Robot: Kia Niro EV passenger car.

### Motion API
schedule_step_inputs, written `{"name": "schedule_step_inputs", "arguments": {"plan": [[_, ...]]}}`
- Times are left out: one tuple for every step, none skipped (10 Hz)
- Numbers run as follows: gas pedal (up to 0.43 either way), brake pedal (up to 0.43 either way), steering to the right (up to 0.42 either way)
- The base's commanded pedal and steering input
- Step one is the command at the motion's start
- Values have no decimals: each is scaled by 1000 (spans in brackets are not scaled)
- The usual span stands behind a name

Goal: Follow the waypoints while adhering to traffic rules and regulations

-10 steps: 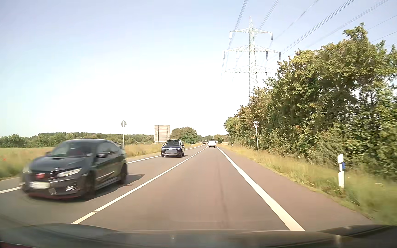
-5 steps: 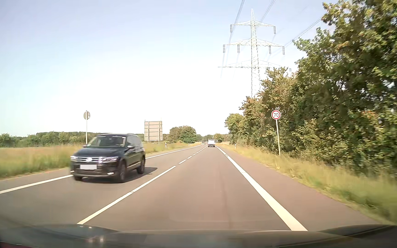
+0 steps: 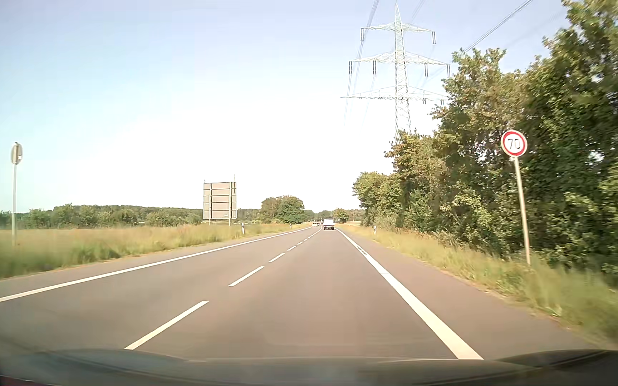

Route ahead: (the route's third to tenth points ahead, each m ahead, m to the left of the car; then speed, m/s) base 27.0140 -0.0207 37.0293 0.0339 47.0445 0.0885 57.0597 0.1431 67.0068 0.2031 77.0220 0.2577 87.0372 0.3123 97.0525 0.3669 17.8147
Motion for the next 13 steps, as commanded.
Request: {"name": "schedule_step_inputs", "arguments": {"plan": [[169,30,0],[169,30,0],[169,30,0],[169,30,0],[169,30,0],[169,30,0],[169,30,0],[169,30,1],[169,30,0],[169,30,0],[169,30,0],[169,30,0],[169,30,0]]}}
